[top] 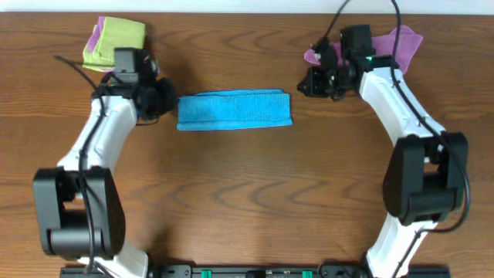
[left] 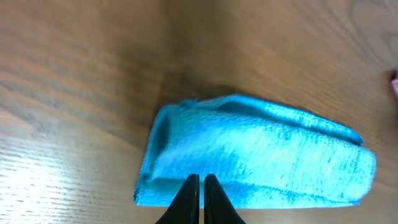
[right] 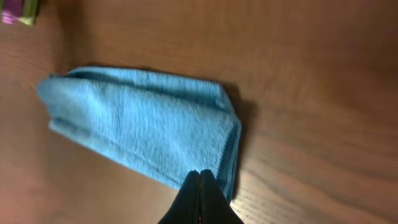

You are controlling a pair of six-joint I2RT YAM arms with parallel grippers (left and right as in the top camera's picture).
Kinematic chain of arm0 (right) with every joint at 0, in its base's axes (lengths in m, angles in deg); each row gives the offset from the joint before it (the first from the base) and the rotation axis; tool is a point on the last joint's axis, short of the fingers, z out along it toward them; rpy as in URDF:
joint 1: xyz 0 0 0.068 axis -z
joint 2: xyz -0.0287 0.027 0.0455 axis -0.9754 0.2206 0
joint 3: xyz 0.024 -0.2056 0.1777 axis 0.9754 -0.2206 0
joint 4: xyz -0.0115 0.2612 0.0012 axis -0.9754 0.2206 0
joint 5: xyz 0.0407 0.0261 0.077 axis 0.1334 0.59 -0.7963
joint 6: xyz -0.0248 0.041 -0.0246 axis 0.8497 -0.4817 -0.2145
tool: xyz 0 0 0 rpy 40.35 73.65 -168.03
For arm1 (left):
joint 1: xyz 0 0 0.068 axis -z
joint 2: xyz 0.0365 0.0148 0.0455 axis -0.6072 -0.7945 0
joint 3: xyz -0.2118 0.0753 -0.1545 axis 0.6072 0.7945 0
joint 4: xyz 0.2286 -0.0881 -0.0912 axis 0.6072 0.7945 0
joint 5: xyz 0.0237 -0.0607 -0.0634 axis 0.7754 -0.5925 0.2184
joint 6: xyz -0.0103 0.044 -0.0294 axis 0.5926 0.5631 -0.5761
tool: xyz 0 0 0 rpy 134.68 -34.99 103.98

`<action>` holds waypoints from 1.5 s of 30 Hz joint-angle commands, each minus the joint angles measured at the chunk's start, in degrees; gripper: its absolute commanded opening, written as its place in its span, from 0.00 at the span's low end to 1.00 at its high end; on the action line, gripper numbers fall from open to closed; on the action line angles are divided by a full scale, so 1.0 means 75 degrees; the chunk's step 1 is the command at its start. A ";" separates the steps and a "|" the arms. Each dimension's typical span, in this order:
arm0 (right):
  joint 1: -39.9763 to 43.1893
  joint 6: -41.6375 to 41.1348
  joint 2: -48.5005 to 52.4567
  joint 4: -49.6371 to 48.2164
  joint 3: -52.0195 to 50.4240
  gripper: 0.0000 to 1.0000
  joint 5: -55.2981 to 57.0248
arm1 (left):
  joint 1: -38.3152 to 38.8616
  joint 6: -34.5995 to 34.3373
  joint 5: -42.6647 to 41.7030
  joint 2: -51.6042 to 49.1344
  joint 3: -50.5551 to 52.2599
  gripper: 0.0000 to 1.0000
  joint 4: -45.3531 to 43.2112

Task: Fold the cloth

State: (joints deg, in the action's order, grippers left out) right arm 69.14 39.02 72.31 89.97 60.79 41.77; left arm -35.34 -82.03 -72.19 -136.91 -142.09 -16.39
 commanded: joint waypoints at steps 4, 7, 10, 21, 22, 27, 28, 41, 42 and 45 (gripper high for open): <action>-0.0828 0.0367 0.0099 0.0067 0.0085 0.01 0.2014 | 0.1201 0.0303 0.3532 -0.0239 -0.0114 0.06 0.0029; -0.0860 0.0364 0.0376 0.0102 0.0085 0.01 0.1999 | 0.1402 0.0280 0.3707 -0.0571 -0.0114 0.06 0.0038; -0.0880 0.0367 0.0589 0.0114 0.0085 0.02 0.1789 | 0.1399 0.0125 0.3701 -0.0801 -0.0114 0.06 0.0038; -0.1236 0.0391 0.1113 0.0105 0.0085 0.01 0.1749 | 0.1402 0.0015 0.3497 -0.1052 -0.0111 0.06 -0.0137; -0.1239 0.0391 0.1148 0.0105 0.0085 0.01 0.1746 | 0.1402 0.0012 0.3477 -0.1090 -0.0111 0.06 -0.0163; -0.1244 0.0391 0.1262 0.0140 0.0076 0.01 0.1749 | 0.1402 0.0012 0.3086 -0.1489 -0.0111 0.06 -0.0178; -0.1253 0.0391 0.1262 0.0137 0.0076 0.01 0.1749 | 0.1405 0.0009 0.3002 -0.1600 -0.0111 0.06 -0.0187; -0.1381 0.0393 0.1824 0.0425 0.0061 0.01 0.1836 | 0.1405 -0.0187 0.2498 -0.2133 -0.0108 0.06 0.0111; -0.1399 0.0393 0.1859 0.0452 0.0061 0.01 0.1833 | 0.1405 -0.0187 0.2495 -0.2133 -0.0108 0.06 0.0178; -0.1472 0.0396 0.1979 0.0650 0.0061 0.01 0.1842 | 0.1405 -0.0184 0.2498 -0.2133 -0.0108 0.06 0.0504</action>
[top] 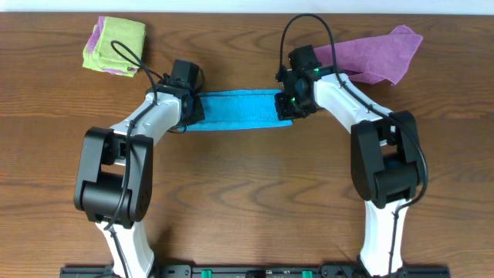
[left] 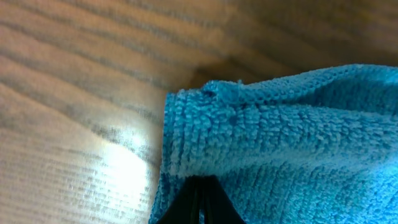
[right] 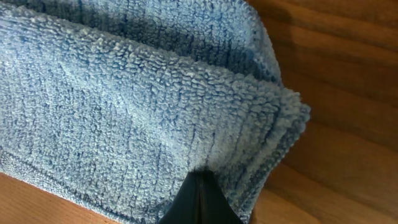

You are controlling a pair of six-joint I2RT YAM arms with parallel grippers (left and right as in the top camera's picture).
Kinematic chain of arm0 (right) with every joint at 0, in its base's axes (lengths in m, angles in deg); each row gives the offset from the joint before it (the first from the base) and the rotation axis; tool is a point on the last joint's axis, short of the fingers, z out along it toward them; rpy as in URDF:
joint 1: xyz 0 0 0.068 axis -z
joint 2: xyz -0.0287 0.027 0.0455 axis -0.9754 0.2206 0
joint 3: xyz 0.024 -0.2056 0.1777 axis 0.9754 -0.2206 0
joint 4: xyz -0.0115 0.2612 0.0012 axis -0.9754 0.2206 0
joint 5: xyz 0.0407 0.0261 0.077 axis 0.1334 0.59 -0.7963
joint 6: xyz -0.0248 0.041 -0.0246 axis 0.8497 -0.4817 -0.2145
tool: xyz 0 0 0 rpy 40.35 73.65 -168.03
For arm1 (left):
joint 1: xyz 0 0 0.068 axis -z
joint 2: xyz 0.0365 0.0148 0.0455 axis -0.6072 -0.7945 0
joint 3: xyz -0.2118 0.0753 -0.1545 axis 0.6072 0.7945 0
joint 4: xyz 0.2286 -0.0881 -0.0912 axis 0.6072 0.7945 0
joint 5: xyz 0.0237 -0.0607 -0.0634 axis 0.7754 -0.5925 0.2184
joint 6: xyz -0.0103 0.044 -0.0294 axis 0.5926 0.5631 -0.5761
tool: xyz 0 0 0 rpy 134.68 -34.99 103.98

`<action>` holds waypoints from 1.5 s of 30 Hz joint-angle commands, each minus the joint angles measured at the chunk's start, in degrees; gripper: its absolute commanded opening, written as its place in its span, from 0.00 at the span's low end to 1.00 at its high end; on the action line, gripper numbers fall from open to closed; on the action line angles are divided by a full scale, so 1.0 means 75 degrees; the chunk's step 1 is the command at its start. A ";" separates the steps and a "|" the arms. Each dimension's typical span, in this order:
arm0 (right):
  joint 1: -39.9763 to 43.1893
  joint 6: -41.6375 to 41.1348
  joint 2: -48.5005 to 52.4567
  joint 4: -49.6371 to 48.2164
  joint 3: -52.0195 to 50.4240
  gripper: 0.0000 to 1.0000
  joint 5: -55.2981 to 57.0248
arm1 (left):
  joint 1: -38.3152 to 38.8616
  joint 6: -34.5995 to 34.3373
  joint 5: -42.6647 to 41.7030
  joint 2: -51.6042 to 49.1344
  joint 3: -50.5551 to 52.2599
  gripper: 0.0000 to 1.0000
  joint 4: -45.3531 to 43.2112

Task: Fold the cloth

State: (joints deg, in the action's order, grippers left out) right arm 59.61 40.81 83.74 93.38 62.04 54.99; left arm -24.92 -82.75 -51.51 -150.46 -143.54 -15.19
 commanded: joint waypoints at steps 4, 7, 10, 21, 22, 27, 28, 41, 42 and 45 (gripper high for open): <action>-0.0271 0.0154 0.0466 0.0697 -0.0105 0.01 0.0076 | 0.0015 -0.0087 -0.0259 -0.0326 0.0085 0.06 0.0991; -0.0274 0.0157 0.0466 0.1142 -0.0105 0.01 0.0099 | 0.0015 -0.0087 -0.0259 -0.0326 0.0085 0.06 0.1469; -0.0274 0.0184 0.0463 0.1472 -0.0105 0.01 0.0099 | 0.0015 -0.0087 -0.0256 -0.0326 0.0085 0.06 0.1769; -0.0050 0.0883 -0.0697 0.1804 0.0119 0.38 -0.0901 | 0.0015 -0.0087 -0.0259 -0.0326 0.0085 0.06 0.1638; 0.0047 0.1035 -0.0924 0.1816 0.0119 0.44 -0.1035 | 0.0015 -0.0087 -0.0256 -0.0326 0.0085 0.06 0.1620; 0.0772 0.1693 -0.1912 0.2122 0.0119 0.46 -0.1609 | 0.0015 -0.0087 -0.0259 -0.0326 0.0085 0.06 0.1562; 0.1026 0.1845 -0.2081 0.2171 0.0119 0.46 -0.1731 | 0.0015 -0.0087 -0.0259 -0.0326 0.0085 0.06 0.1556; 0.2973 0.2911 -0.1757 0.0629 -0.2221 0.63 -0.6132 | 0.0015 -0.0152 -0.0428 -0.0326 0.0085 0.06 0.1343; 0.2897 0.2914 -0.1606 0.0606 -0.2261 0.64 -0.6135 | 0.0015 -0.0175 -0.0513 -0.0326 0.0085 0.06 0.1303; 0.2754 0.2911 -0.1207 0.0513 -0.2261 0.65 -0.6132 | 0.0015 -0.0236 -0.0545 -0.0326 0.0085 0.06 0.1297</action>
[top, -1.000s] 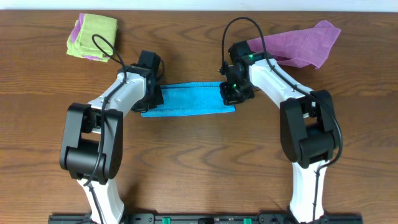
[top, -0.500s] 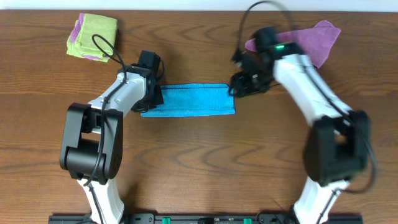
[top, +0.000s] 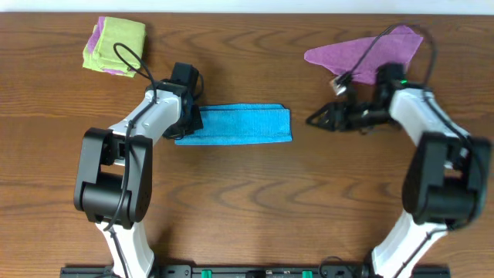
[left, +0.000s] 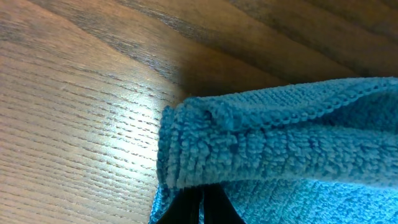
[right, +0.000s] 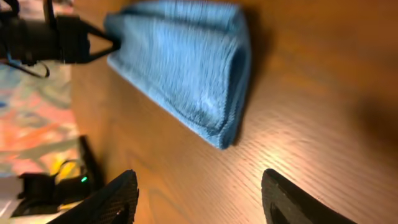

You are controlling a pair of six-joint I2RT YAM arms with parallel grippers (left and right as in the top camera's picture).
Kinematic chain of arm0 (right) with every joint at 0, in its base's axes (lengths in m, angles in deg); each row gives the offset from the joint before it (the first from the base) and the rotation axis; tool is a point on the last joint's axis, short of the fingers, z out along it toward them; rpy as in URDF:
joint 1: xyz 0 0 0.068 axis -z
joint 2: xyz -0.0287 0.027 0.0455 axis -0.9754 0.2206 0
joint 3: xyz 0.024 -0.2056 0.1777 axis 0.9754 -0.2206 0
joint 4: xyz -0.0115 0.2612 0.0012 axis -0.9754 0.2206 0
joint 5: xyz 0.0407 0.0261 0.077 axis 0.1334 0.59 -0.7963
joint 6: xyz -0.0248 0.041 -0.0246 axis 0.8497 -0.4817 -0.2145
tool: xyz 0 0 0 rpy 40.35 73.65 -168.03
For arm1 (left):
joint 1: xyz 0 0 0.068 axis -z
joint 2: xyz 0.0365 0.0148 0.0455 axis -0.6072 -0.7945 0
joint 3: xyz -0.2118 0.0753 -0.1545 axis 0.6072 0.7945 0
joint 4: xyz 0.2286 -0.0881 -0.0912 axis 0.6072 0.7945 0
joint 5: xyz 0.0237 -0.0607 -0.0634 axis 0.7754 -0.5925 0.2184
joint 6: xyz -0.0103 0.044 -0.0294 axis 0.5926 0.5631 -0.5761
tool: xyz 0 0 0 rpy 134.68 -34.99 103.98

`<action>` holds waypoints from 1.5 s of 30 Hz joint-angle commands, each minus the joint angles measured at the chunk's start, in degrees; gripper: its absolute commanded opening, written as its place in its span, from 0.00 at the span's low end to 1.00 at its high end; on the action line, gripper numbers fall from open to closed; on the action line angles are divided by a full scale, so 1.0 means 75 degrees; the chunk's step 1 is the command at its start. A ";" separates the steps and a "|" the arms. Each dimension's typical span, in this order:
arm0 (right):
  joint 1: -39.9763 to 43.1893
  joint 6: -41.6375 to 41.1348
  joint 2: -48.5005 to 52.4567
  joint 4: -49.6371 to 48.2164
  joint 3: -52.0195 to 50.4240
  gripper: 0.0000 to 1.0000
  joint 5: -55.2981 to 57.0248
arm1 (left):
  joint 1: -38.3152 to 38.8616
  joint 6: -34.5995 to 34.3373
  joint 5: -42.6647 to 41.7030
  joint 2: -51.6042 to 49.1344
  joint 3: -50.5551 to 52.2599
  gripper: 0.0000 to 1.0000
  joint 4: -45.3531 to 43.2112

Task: Fold the cloth

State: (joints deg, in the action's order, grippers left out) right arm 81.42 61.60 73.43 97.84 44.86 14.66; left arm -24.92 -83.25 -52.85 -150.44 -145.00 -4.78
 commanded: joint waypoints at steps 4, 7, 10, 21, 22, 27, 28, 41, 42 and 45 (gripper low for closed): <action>-0.0239 0.0000 0.0536 -0.0294 0.0029 0.67 -0.0755 | 0.0015 -0.0163 -0.0364 -0.0329 0.0280 0.06 -0.0079; -0.0358 -0.0198 0.0708 -0.0545 0.0029 0.68 -0.0717 | 0.0015 -0.0163 -0.0364 -0.0329 0.0280 0.06 -0.0082; -0.0533 -0.0522 0.0836 -0.0819 0.0029 0.68 -0.0411 | 0.0015 -0.0163 -0.0364 -0.0329 0.0280 0.06 -0.0082; -0.1370 -0.1507 0.0918 -0.1865 0.0029 0.70 0.0691 | 0.0015 -0.0160 -0.0364 -0.0329 0.0280 0.06 -0.0079; -0.1416 -0.1600 0.0976 -0.1973 0.0029 0.69 0.0702 | 0.0015 -0.0160 -0.0364 -0.0329 0.0280 0.06 -0.0079; -0.1559 -0.2043 0.1172 -0.2328 0.0029 0.67 0.0702 | 0.0015 -0.0154 -0.0364 -0.0329 0.0280 0.06 -0.0076; -0.1580 -0.2119 0.1180 -0.2390 0.0029 0.65 0.0705 | 0.0015 -0.0157 -0.0364 -0.0329 0.0280 0.06 -0.0076; -0.1679 -0.2460 0.1145 -0.1600 0.1125 0.01 0.1075 | 0.0047 -0.0169 -0.0866 -0.0326 0.0274 0.06 -0.0099; -0.1684 -0.2454 0.1145 -0.1326 0.1282 0.01 0.1317 | 0.0047 -0.0169 -0.1040 -0.0306 0.0256 0.06 -0.0152; -0.1714 -0.2226 0.1139 -0.0367 0.1786 0.01 0.2224 | 0.0032 -0.0166 -0.1460 -0.0082 0.0003 0.06 -0.0166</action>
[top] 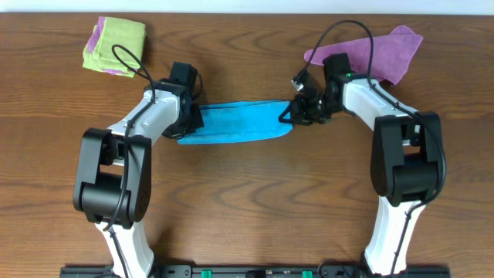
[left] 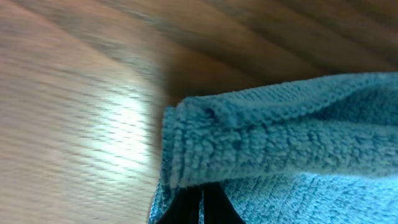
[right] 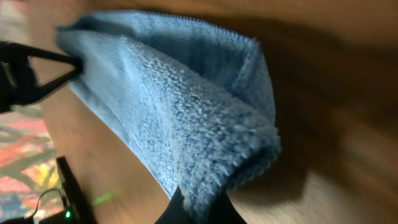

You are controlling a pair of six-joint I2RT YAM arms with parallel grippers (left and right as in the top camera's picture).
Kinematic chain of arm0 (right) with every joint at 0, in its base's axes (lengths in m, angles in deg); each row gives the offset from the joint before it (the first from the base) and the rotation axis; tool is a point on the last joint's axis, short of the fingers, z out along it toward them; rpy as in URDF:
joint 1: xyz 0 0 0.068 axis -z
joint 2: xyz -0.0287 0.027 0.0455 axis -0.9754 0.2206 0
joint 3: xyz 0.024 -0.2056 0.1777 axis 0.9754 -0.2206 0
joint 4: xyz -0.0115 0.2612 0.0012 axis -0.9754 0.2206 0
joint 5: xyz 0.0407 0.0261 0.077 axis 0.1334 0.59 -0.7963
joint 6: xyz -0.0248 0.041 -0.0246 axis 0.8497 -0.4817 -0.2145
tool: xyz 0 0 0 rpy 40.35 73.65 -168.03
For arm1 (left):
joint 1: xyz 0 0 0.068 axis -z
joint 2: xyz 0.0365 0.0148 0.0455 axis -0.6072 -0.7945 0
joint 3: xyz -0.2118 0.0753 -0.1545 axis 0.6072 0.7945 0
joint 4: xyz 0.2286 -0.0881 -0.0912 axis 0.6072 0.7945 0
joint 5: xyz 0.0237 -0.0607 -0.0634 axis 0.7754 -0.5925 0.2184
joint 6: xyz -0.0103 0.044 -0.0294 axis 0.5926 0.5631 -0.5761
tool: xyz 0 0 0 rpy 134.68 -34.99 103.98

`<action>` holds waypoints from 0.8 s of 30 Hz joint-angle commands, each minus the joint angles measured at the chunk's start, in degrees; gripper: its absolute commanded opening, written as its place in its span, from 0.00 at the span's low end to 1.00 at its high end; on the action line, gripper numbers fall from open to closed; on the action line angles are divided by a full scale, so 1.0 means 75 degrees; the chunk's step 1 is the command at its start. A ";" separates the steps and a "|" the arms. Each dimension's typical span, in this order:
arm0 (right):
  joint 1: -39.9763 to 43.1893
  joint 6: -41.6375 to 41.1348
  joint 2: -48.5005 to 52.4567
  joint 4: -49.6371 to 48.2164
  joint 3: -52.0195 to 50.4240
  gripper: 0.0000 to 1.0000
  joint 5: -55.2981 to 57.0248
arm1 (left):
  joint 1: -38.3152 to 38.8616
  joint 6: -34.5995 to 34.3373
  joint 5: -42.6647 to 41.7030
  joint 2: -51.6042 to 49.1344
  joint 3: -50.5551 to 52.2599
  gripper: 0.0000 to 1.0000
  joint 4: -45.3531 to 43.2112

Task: Fold the cloth

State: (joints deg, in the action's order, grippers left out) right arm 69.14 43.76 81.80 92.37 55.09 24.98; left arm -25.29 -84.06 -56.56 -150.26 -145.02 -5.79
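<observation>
A blue cloth (top: 235,123), folded into a long narrow strip, lies across the middle of the wooden table and bows slightly. My left gripper (top: 187,122) is shut on its left end. In the left wrist view the layered cloth edge (left: 280,143) fills the frame above the closed left gripper (left: 200,198). My right gripper (top: 287,117) is shut on the right end. The right wrist view shows the thick fold of cloth (right: 186,112) pinched at the right gripper (right: 198,208), with the left gripper's dark tip at the far end.
A folded yellow-green and pink cloth stack (top: 114,42) sits at the far left corner. A loose purple cloth (top: 386,50) lies at the far right, just behind my right arm. The table (top: 247,201) is brown wood.
My right gripper was open and well to the right of the cloth; now it is shut on the cloth's right end. The left gripper still holds the left end. The strip now bows.
At first both grippers were shut and stood off either end of the blue strip. Then both were shut at its ends. After that the right one was open off to the right while the left stayed. Now both hold an end.
</observation>
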 commanded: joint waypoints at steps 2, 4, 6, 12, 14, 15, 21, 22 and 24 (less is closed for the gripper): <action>-0.0087 0.0300 0.0023 0.0866 0.0688 0.01 0.1323 | 0.0085 -0.0058 -0.1055 0.0207 -0.0254 0.06 0.0009; -0.0087 0.0300 0.0023 0.1306 0.0947 0.01 0.1827 | 0.0085 -0.0058 -0.1058 0.0632 -0.0542 0.06 0.0073; -0.0087 0.0294 0.0023 0.1644 0.1174 0.01 0.2259 | 0.0085 -0.0055 -0.1046 0.1078 -0.0778 0.06 0.0146; -0.0230 -0.0114 0.0023 0.2643 0.2078 0.01 0.3844 | 0.0073 0.0122 -0.0799 0.2751 -0.0988 0.06 0.0353; -0.0423 -0.0294 0.0023 0.2938 0.2454 0.01 0.4508 | 0.0058 0.0119 -0.0618 0.3314 -0.0988 0.06 0.0542; -0.0589 -0.0315 0.0023 0.3063 0.2655 0.01 0.4814 | 0.0041 0.0119 -0.0574 0.3678 -0.0988 0.06 0.0679; -0.1751 -0.0740 0.0023 0.3366 0.3156 0.01 0.6790 | -0.0012 0.0119 -0.0565 0.5307 -0.0988 0.06 0.1151; -0.2028 -0.0761 0.0023 0.3369 0.3165 0.01 0.7102 | -0.0012 0.0119 -0.0545 0.5595 -0.0988 0.06 0.1215; -0.2573 -0.0799 0.0023 0.3354 0.3168 0.01 0.7592 | -0.0012 0.0119 -0.0542 0.6135 -0.0988 0.06 0.1326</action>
State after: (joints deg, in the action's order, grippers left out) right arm 54.47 39.79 81.80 117.31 77.86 72.39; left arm -25.01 -83.82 -61.74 -108.47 -152.04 3.46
